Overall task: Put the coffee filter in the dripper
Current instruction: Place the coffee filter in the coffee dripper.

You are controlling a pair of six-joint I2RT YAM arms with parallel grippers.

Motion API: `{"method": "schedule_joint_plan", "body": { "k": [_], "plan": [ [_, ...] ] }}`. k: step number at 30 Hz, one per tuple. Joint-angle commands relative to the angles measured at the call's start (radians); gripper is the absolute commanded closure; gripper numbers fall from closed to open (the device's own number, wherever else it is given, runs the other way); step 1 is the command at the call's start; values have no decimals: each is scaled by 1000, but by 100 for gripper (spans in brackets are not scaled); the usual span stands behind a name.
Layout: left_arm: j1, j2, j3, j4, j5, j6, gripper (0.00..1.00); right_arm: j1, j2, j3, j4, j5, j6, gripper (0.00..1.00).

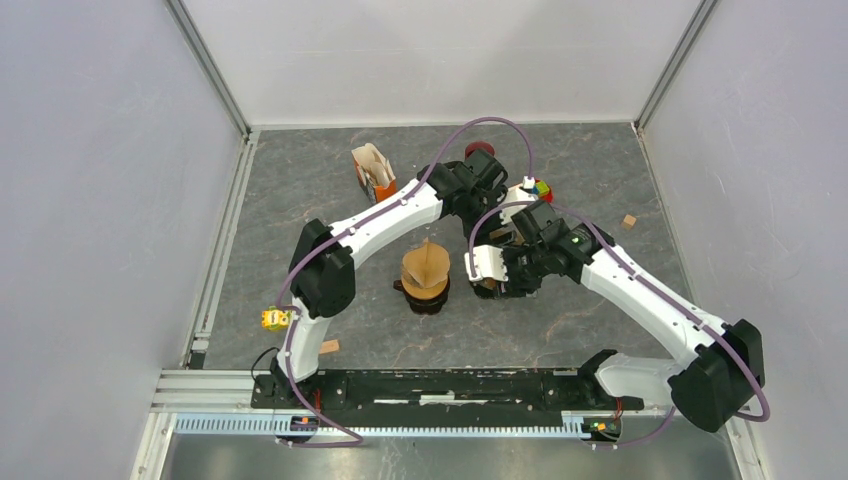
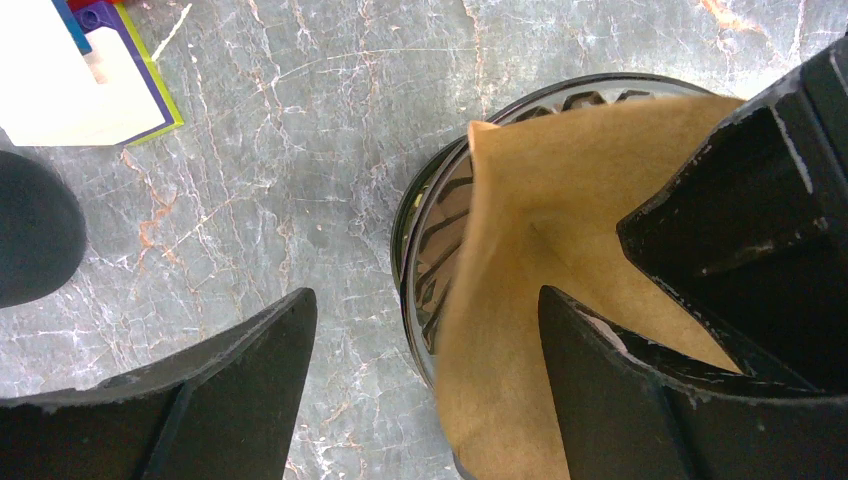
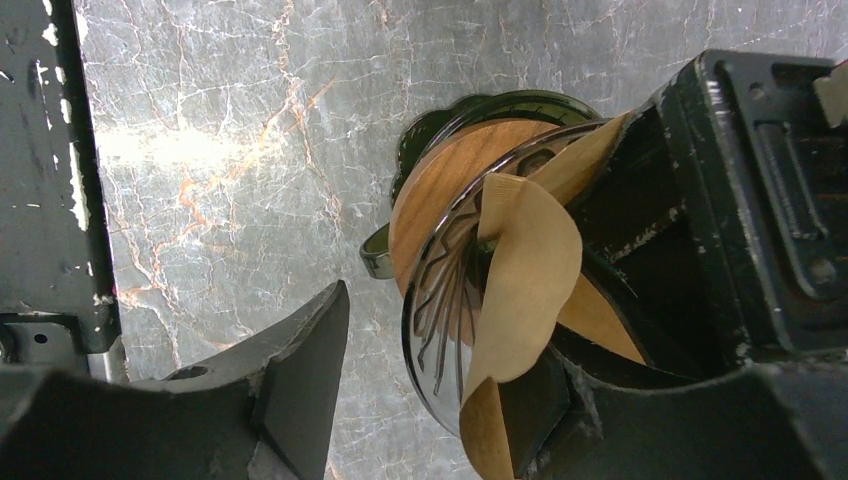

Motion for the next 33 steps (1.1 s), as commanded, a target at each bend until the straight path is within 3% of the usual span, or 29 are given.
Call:
{"method": "schedule_joint_plan", "body": {
  "k": [1, 17, 33],
  "plan": [
    [0, 2, 50, -27, 8, 47, 12, -9, -26, 40, -33, -14, -23, 39],
    [1, -25, 95, -26, 10, 5, 1, -20, -40, 81, -65, -79, -37, 38],
    [1, -84, 86, -25, 16, -4, 0, -34, -31, 27, -70, -65, -47, 38]
  ]
}}
